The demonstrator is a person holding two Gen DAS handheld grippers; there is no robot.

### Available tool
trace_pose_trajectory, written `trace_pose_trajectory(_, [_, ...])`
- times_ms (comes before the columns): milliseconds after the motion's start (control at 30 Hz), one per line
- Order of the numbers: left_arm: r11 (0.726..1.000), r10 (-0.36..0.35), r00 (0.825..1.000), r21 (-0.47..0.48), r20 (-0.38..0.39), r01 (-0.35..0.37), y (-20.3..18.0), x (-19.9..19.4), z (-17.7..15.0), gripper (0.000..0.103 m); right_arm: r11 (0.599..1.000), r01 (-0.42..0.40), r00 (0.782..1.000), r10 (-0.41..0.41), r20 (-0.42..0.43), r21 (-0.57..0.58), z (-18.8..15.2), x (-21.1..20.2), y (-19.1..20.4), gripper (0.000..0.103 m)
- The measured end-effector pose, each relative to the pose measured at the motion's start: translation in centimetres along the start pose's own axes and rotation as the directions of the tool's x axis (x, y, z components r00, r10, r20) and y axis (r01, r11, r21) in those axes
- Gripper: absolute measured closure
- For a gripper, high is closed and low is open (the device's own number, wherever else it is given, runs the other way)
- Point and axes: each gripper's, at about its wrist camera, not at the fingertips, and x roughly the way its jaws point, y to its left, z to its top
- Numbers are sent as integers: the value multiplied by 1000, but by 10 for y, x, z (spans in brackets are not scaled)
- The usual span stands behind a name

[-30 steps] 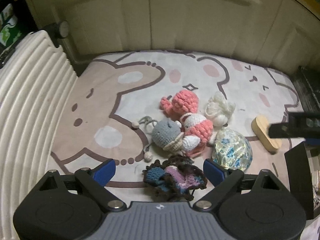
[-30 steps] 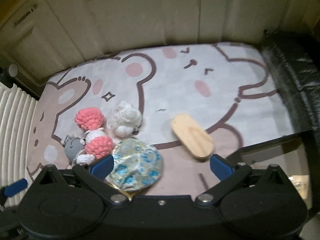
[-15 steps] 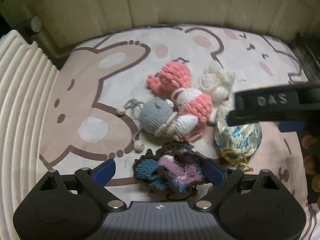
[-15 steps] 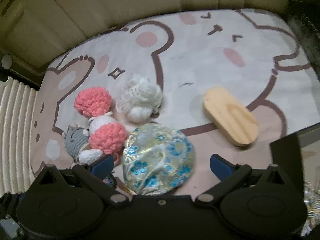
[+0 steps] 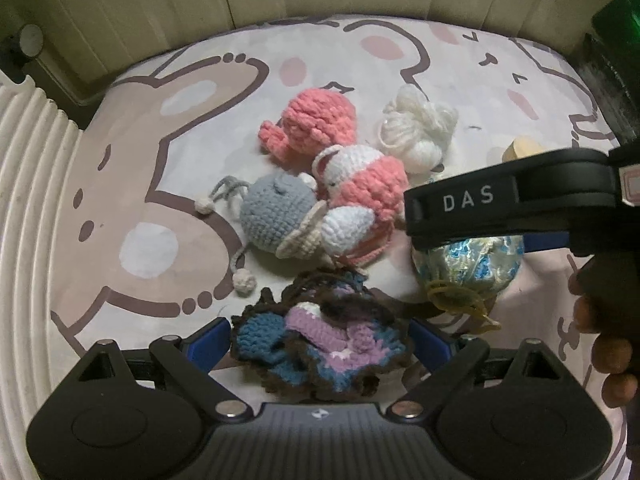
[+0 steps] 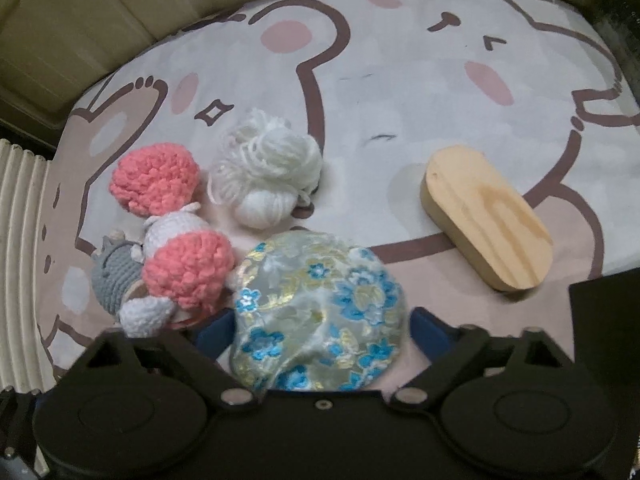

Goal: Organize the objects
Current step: 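Grasp the dark crochet piece with the left tool while the right tool grasps the floral pouch, then carry the crochet piece with the left tool while the right tool carries the pouch to the black box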

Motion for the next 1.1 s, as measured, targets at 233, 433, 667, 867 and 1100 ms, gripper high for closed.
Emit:
trace_pose_trajectory(233, [1000, 16, 999, 11, -44, -16, 0, 11, 0, 15, 998, 39, 999, -39, -2, -58, 0, -4, 6, 18])
trace_pose_trajectory(433, [999, 33, 996, -4, -88, -33, 5, 21, -1, 34, 995, 72, 997, -71, 17, -76, 0, -11, 0, 19])
trace_pose_trajectory(667, [999, 35, 996, -32, -76, -38, 8, 13, 1, 45, 992, 85, 996, -82, 40, -95, -4, -21, -4, 19])
trace_pose_trajectory(867, [996, 24, 1000, -83, 2, -23, 10, -14, 5, 46, 990, 85, 993, -75, 92, -112, -6, -41, -6, 19])
trace_pose_trajectory(1100, [993, 37, 994, -119, 98, -25, 11, -49, 10, 46, 990, 61, 983, -37, 178, -126, -14, -82, -10, 19])
